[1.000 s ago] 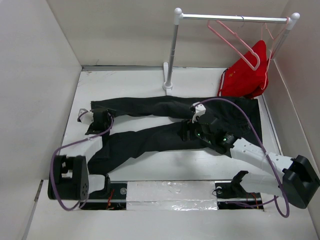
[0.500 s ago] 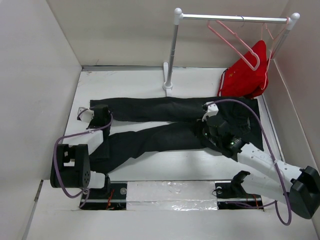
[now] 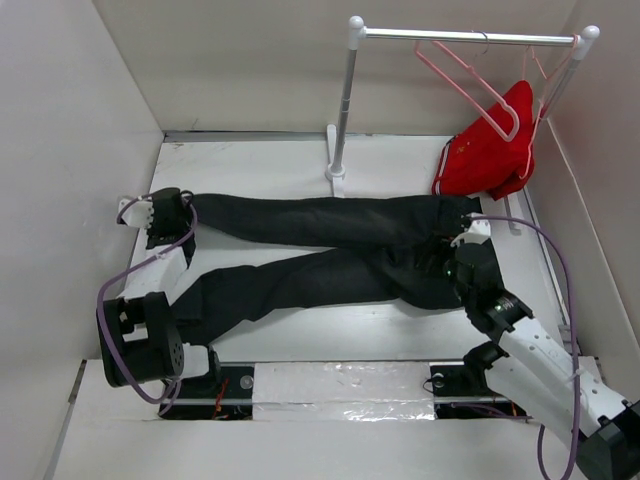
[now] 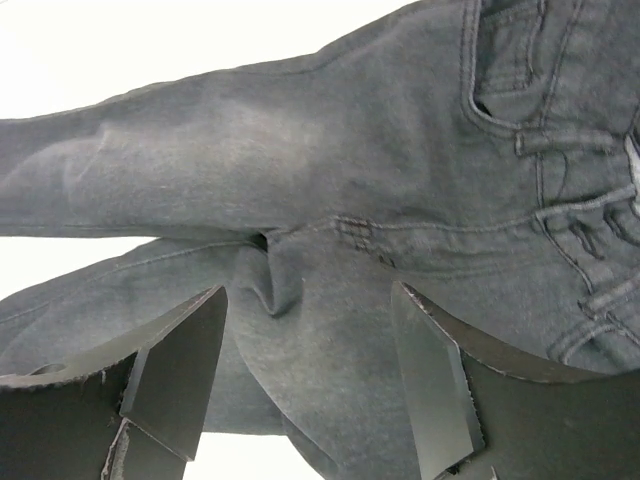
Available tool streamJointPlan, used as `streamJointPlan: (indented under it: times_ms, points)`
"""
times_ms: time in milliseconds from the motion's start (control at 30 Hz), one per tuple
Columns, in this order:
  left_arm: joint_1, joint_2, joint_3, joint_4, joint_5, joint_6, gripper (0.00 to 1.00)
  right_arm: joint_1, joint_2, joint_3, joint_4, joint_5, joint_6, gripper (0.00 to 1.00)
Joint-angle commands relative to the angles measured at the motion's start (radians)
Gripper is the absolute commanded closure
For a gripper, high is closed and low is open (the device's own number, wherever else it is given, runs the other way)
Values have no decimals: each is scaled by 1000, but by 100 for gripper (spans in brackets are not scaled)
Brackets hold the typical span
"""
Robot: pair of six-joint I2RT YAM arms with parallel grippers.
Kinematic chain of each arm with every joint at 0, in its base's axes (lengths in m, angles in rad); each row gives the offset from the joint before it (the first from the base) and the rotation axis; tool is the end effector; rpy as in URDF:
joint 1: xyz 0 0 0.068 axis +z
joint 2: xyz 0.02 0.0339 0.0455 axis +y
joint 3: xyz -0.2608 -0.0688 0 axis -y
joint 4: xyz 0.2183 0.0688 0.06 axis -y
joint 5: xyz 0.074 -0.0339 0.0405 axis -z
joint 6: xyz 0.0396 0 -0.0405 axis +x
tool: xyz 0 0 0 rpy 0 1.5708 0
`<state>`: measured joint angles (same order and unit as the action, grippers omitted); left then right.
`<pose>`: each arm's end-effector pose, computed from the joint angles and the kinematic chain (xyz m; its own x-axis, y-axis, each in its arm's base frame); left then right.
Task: Place the trousers on the hanger
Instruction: Flatten out the trousers at the center of the board.
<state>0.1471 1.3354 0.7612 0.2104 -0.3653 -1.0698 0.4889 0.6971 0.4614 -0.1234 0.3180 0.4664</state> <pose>0.2737 0.0549 0.2594 0.2407 -0.7925 -0.5604 -0.5331 0.3745 -0.7586 0.1390 0.0599 0.2491 -0.3615 0.2915 -0.8856 -0.0281 0.9460 0.3228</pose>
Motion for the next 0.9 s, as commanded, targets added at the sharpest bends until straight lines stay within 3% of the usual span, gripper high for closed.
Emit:
streamJointPlan:
  times_ms: [0, 33, 67, 133, 167, 267, 300, 400, 433, 500, 600, 667, 700, 767, 833, 867]
  points:
    - [6, -2, -69, 46, 17, 2, 83, -15, -19, -6, -10, 16, 24, 27]
    - [15, -2, -100, 52, 14, -11, 73, -15, -19, -6, -10, 21, 35, 25]
    - [16, 1, -99, 31, 11, -28, 52, -25, -19, -6, -16, 32, 43, 24]
    - [16, 5, -57, -11, -12, -25, 33, -38, -12, -23, -2, 64, 64, 22]
    - [16, 2, -34, -55, -12, -16, 26, -47, -5, -26, 5, 67, 72, 21]
    - [-26, -79, 10, -14, -4, 39, 23, -102, 34, -26, 25, 52, 83, 24]
    - [-55, -141, 13, 18, -9, 115, 23, -124, 48, -26, 36, 23, 81, 26]
    - [-239, -194, 53, 75, 8, 212, 30, -226, 103, -24, 86, -57, 78, 79]
    - [-370, -190, 76, 78, 18, 255, 32, -257, 135, -23, 99, -80, 75, 100]
    - [-516, -145, 79, 112, 51, 281, 52, -352, 159, 2, 102, -155, 66, 100]
    - [-803, -26, 64, 159, 59, 321, 72, -440, 162, 39, 78, -216, 46, 100]
    - [-923, 40, 82, 144, 46, 355, 76, -460, 122, 52, 41, -211, 34, 100]
    - [-1025, 94, 89, 142, 20, 364, 77, -470, 107, 59, 30, -192, 32, 97]
    - [-1095, 132, 87, 142, 23, 372, 78, -480, 73, 54, 16, -175, 32, 89]
    - [-1165, 169, 61, 165, 52, 367, 75, -490, 36, 45, 4, -162, 29, 81]
    - [-1184, 183, 55, 191, 68, 372, 68, -490, 30, 42, -4, -158, 26, 78]
